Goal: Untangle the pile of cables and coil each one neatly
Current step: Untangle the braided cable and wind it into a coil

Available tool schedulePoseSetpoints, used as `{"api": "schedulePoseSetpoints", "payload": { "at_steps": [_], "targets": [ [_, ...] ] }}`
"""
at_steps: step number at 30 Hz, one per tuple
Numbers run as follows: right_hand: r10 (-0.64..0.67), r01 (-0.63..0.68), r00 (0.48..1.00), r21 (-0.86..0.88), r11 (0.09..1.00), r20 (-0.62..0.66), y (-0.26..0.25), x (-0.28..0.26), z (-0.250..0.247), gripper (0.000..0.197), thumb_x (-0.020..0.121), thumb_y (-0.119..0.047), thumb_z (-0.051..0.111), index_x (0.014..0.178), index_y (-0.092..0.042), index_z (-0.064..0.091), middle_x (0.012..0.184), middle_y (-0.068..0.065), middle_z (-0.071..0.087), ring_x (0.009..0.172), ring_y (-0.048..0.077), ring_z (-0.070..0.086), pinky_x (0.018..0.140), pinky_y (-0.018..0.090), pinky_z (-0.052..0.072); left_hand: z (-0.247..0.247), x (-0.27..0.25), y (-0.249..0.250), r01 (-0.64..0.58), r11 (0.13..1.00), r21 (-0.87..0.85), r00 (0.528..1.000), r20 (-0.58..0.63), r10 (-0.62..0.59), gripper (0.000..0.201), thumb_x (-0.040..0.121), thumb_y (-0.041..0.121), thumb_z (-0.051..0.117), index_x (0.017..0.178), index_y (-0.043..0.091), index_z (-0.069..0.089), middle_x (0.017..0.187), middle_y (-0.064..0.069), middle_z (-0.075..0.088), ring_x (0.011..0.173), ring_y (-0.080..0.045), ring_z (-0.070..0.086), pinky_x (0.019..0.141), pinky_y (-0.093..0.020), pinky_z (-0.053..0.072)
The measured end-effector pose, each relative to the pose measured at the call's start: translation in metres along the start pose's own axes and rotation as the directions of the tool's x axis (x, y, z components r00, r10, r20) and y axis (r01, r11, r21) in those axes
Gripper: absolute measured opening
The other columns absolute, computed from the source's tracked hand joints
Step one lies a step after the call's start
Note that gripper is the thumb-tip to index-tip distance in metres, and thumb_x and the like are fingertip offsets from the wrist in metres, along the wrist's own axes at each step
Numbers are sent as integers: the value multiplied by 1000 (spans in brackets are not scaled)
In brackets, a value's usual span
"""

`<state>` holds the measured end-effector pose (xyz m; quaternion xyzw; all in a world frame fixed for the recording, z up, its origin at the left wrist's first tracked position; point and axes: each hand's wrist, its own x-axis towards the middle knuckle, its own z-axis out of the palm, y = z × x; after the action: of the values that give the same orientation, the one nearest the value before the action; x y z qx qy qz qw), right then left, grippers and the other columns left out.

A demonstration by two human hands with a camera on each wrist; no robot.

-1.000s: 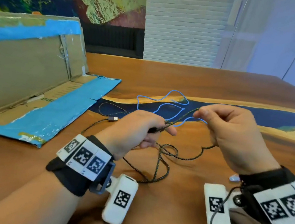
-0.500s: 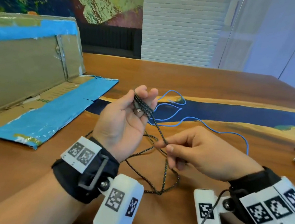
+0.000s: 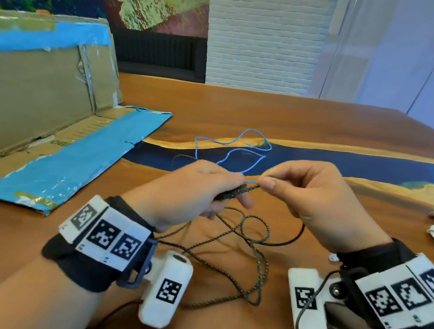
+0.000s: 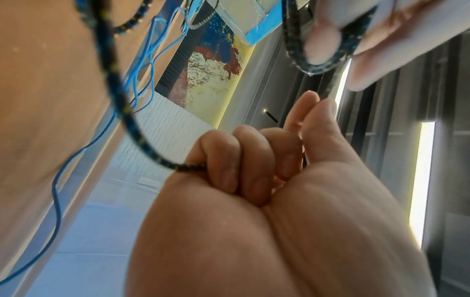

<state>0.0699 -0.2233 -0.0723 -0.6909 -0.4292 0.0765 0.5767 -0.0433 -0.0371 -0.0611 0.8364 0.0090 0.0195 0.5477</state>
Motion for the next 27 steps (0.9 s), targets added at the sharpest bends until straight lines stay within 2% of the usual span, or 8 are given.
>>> {"api": "schedulePoseSetpoints", "payload": {
  "at_steps": [3,8,13,16,19,22,25,27],
  "targets": [
    [1,-1,999,2,1000,-46,1,1,1,8,91,-4,70,87,2,74,48,-17,58,43,-3,51,48,6,36,-2,-4,2,-13,993,-118,994,103,25,42,100,38,53,83,8,77,48,2,26,48,-18,24,58,-33,37],
    [14,-11,997,42,999,-80,0,5,7,25,100,-18,63,78,-8,70,41,-15,43,38,4,36,45,11,29,-6,-3,-1,-4,946,-324,996,81,32,34,92,33,54,71,13,72,47,4,21,44,-13,17,49,-27,33],
    [108,-108,994,191,976,10,2,5,9,40,99,-41,57,65,-21,63,51,-2,27,47,13,17,47,30,11,-6,-3,0,17,907,-421,992,124,38,34,94,31,53,72,12,71,46,7,23,41,-10,18,47,-24,32],
    [124,-128,992,150,980,36,-1,5,10,46,97,-46,49,61,-21,60,50,-2,26,47,13,17,48,32,11,0,-4,2,6,787,-617,990,116,84,32,98,25,52,84,8,74,48,9,22,41,-7,18,48,-22,36],
    [144,-151,988,117,982,63,0,6,8,45,99,-44,46,75,-15,69,52,-2,27,46,12,19,44,24,17,6,-1,5,-44,549,-835,986,53,161,38,100,23,41,105,4,74,52,8,28,43,-7,21,55,-23,45],
    [169,-173,980,34,984,106,6,5,5,34,108,-23,43,104,-11,75,56,-2,32,47,8,23,44,15,24,4,4,7,-182,344,-921,978,-132,164,41,106,21,34,124,-1,63,61,7,45,47,-6,42,69,-23,55],
    [174,-144,957,-142,979,232,5,2,6,30,108,-15,45,121,-19,73,56,-2,46,47,2,36,52,9,32,-1,9,6,-344,284,-895,938,-340,66,39,110,18,31,129,-3,58,80,3,67,68,-7,66,87,-27,59],
    [160,-88,925,-215,973,345,-2,0,13,28,107,-13,48,117,-12,75,57,1,54,52,-4,50,66,8,40,0,12,3,-388,365,-846,913,-407,28,35,110,16,31,124,0,60,92,1,75,86,-11,74,95,-31,57]
  ]
}}
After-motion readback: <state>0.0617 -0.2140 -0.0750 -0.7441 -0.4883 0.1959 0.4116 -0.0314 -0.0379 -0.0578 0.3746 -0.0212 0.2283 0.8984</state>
